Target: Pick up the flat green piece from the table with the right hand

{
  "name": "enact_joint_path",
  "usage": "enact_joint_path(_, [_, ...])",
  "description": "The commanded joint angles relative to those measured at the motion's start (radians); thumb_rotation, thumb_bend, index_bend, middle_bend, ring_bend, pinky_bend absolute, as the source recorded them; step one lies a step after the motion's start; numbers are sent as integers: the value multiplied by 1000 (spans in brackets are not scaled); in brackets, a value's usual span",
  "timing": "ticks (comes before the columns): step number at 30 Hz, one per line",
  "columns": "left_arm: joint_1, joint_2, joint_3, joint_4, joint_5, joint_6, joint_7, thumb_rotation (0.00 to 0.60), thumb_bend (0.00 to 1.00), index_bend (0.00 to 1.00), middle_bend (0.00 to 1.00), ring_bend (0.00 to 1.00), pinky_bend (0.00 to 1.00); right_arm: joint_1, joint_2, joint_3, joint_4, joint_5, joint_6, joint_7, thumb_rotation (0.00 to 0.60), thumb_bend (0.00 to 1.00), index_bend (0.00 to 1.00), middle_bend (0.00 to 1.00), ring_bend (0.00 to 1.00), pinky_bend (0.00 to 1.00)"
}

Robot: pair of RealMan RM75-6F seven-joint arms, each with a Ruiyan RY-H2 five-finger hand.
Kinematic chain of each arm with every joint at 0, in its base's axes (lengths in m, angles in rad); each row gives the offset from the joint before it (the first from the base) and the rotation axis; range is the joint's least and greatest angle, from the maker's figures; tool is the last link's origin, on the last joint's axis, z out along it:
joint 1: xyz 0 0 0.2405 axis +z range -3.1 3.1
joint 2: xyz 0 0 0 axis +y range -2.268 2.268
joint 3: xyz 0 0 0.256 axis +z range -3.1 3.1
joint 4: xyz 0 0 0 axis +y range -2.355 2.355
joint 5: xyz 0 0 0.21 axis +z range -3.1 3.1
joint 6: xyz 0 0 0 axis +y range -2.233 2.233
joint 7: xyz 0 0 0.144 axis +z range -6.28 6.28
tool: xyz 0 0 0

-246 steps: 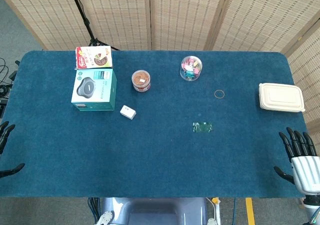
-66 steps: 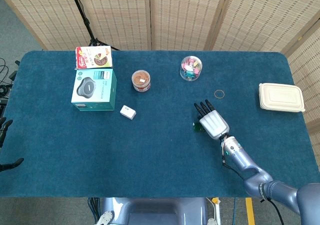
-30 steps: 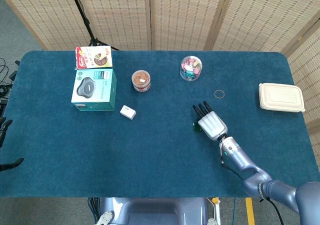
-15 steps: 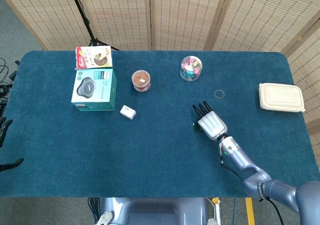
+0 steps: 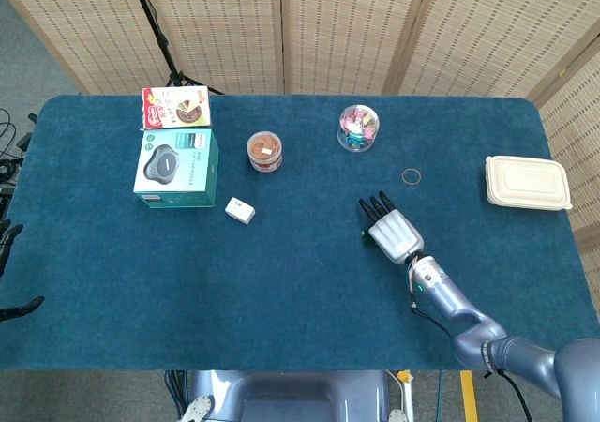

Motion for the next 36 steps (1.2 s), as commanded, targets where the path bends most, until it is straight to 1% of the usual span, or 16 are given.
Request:
enact_joint_path(1, [0, 0, 0, 0, 1, 0, 0, 600, 0, 0, 0, 0, 73, 0, -2, 0, 2, 1, 1, 0, 600, 508, 571, 0, 0, 0])
enact_joint_path(16, [-1, -2, -1, -2, -2, 0, 5, 600, 0, 0, 0, 0, 73, 0, -15, -1, 24, -17, 29, 30, 600, 509, 608, 0, 0, 0])
enact_joint_path(23, [0, -2, -1, -2, -3, 0, 5, 600, 0, 0, 0, 0, 73, 8, -19, -7, 5, -52, 52, 44, 600, 510, 614, 0, 0, 0])
enact_joint_path(36, [1, 2, 0, 2, 0, 0, -8, 600, 0, 0, 0, 0, 73, 28, -42, -2, -31, -83, 70, 15, 600, 509, 619, 0, 0, 0])
